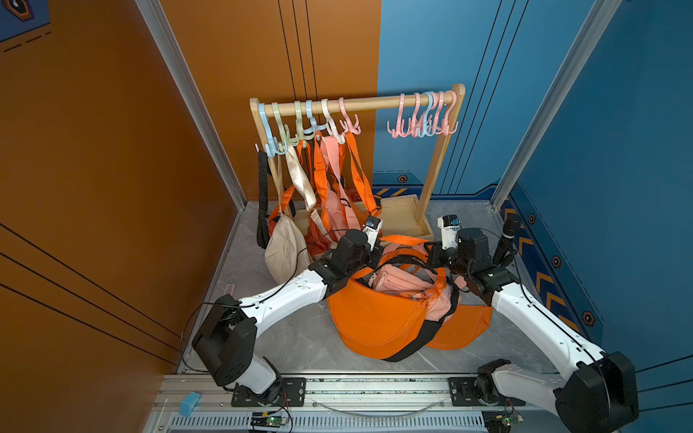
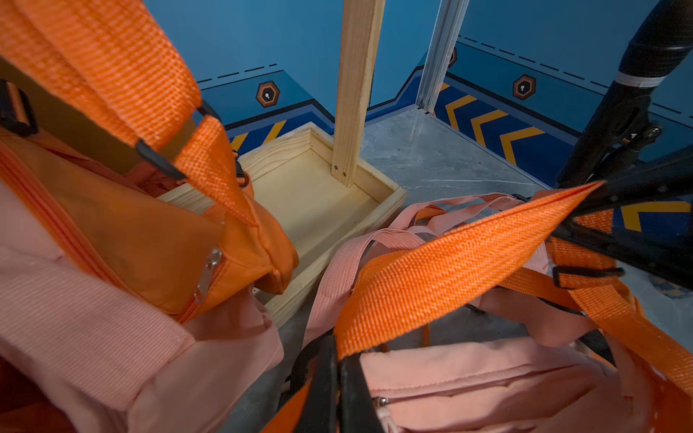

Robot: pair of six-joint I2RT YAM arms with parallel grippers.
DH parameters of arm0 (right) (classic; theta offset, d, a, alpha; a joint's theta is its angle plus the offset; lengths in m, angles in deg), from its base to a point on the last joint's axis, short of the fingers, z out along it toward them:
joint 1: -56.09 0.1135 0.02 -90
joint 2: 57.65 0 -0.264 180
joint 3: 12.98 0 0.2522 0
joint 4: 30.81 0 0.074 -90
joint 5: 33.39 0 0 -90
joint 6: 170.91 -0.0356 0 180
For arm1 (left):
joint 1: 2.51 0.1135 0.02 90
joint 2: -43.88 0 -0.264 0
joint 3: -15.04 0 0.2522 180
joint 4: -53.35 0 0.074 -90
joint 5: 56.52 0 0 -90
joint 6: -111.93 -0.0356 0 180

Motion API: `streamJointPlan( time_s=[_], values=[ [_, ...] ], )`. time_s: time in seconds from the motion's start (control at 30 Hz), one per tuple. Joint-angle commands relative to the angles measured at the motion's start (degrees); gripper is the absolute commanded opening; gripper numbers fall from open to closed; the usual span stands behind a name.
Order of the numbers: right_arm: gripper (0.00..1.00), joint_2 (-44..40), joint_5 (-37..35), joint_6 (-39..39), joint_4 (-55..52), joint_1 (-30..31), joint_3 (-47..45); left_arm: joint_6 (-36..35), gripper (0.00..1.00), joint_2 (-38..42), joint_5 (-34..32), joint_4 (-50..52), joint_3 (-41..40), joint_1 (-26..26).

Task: Take the bag off the hook
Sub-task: Place the bag inside the bag.

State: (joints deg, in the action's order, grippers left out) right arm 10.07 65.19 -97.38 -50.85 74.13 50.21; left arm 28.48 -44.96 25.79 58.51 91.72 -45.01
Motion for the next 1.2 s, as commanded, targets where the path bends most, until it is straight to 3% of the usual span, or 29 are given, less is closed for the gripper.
streamJointPlan(
  time_s=[0.0,0.1,0.2,0.37,0.5,0.63,0.7,0.77,0.87,1.17],
  values=[
    [0.04,1.0,-8.8,-3.7,2.3,-2.8,-2.4,1.4,0.00,-3.0,-3.1,1.6,2.4,0.6],
    [0.06,1.5,-10.2,-4.9,4.0,-3.7,-3.9,1.6,0.00,-6.1,-2.5,1.6,4.0,0.1],
    [0.20,2.1,-10.3,-5.5,5.1,-4.4,-4.6,2.6,0.03,-8.5,-2.3,1.6,4.9,-0.2],
    [0.32,2.9,-10.3,-6.1,5.9,-5.3,-5.0,3.5,0.30,-10.5,-0.8,1.6,5.7,-0.3],
    [0.41,2.3,-10.2,-6.1,5.8,-5.7,-5.0,3.8,0.46,-9.4,-0.5,1.6,5.4,-0.4],
    [0.62,0.7,-10.5,-6.0,4.7,-5.9,-4.4,4.6,0.59,-5.5,-0.6,1.6,3.8,-0.7],
    [0.72,-0.3,-10.9,-5.8,3.8,-5.9,-3.8,5.2,0.72,-3.0,-1.0,1.5,2.6,-0.9],
    [0.80,-1.6,-11.3,-5.5,2.8,-5.8,-3.2,5.6,0.96,0.4,-1.7,1.4,1.1,-1.0],
    [0.86,-3.7,-11.6,-5.3,1.4,-5.9,-2.2,6.1,0.98,5.5,-3.1,1.5,-1.3,-1.2],
    [0.94,-9.1,-7.0,-3.7,0.6,-4.7,0.3,7.7,0.98,22.8,-6.4,3.5,-9.7,0.1]
  ],
)
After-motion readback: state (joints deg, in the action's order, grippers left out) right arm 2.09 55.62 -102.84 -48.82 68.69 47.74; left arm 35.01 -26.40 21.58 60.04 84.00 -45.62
